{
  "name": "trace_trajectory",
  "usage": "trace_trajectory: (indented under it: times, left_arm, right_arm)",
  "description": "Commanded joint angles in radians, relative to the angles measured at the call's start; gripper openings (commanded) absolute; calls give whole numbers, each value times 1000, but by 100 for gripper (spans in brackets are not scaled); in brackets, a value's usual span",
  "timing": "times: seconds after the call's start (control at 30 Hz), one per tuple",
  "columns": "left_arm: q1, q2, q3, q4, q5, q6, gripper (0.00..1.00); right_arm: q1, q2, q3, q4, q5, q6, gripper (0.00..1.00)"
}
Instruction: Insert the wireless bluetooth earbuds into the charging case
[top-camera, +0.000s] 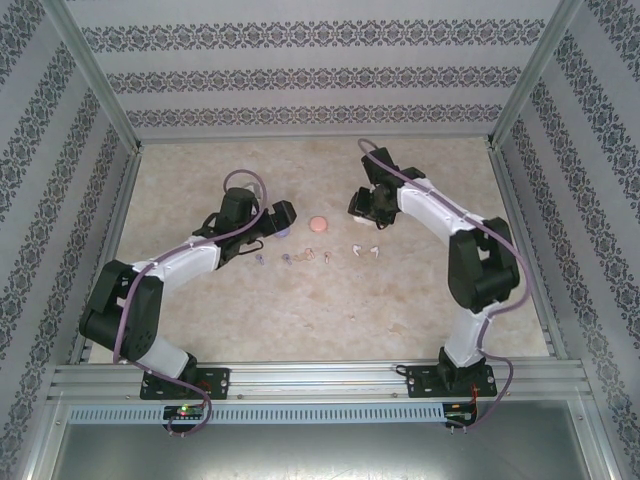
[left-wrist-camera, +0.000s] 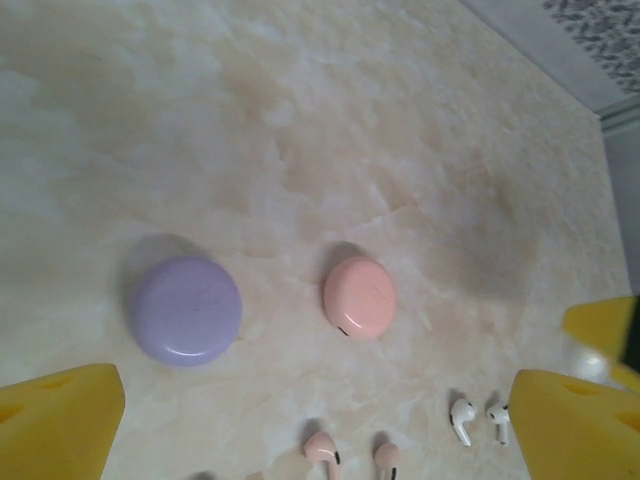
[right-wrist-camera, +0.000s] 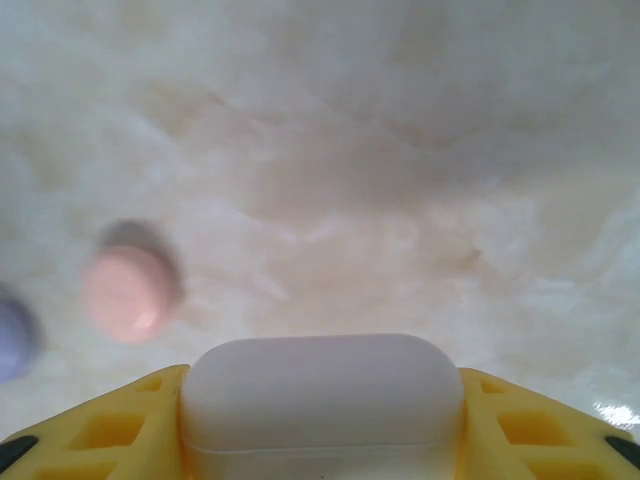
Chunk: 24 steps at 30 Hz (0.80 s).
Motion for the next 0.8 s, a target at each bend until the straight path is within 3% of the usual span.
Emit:
trace_trajectory:
  times: [0.0, 0.33, 0.57, 0.77]
  left_arm:
    - [-48, 19, -31, 258, 51, -22, 99]
    - [-116, 88, -53, 546, 99, -46, 95]
    - [-125, 177, -69, 761, 163, -108, 72]
    - [-145, 238, -62, 846, 207, -129, 59]
  right_arm:
    - [17, -81, -54, 72, -43, 143, 42]
    - [71, -186, -144, 220, -70, 525, 42]
    - [102, -205, -190, 290, -52, 743, 43]
    - [114, -186, -170, 297, -48, 781, 43]
